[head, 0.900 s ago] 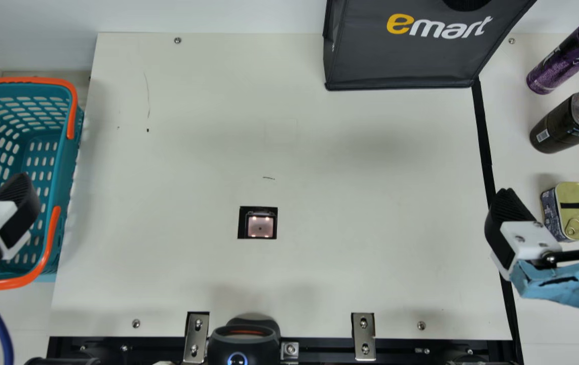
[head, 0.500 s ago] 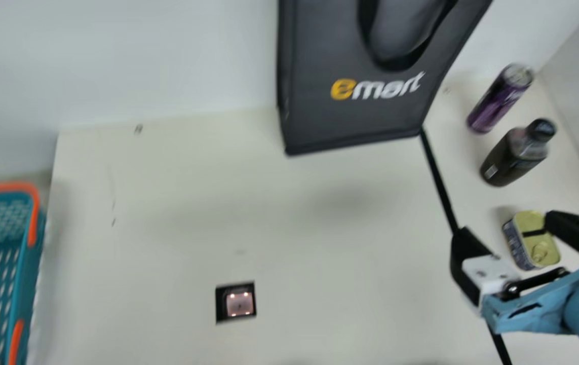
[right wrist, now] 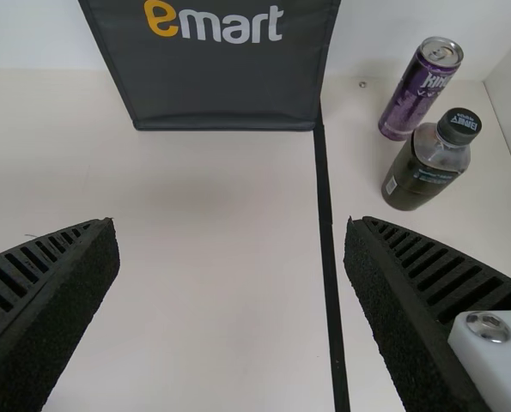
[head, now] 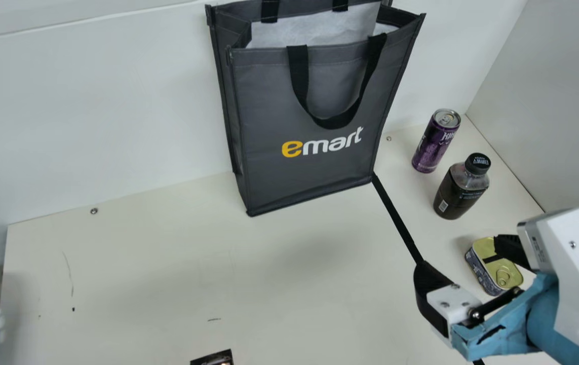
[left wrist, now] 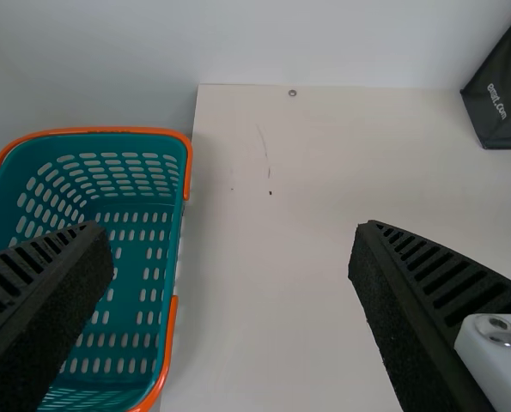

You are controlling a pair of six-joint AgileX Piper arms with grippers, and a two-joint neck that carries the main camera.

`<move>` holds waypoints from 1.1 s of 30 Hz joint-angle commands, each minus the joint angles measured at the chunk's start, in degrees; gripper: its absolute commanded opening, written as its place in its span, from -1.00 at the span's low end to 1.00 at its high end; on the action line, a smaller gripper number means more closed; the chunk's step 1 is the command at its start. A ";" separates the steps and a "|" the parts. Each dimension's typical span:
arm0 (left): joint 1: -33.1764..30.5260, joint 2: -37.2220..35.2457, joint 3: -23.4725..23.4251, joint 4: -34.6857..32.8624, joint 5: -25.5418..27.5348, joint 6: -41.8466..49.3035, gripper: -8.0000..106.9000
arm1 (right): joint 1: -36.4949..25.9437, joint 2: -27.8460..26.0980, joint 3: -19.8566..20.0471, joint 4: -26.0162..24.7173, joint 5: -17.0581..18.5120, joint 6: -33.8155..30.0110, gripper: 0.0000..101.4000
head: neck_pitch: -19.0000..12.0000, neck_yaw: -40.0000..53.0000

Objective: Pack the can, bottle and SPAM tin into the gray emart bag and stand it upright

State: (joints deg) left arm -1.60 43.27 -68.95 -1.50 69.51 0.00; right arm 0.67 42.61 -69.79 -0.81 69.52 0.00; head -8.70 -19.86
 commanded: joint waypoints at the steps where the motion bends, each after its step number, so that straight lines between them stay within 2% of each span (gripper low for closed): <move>1: 0.00 0.00 0.00 0.00 0.00 0.00 0.71 | 0.00 0.00 0.00 0.00 0.00 0.00 0.87 | -1.30 -0.14; 33: 0.00 0.00 0.00 0.00 0.00 0.00 0.71 | 0.21 1.07 -0.96 -0.46 -0.39 -0.40 0.87 | -1.30 -0.14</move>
State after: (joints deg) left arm -1.60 43.27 -68.95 -1.50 69.51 0.00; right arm 0.81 43.53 -70.51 -1.21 69.24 0.00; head -8.70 -19.86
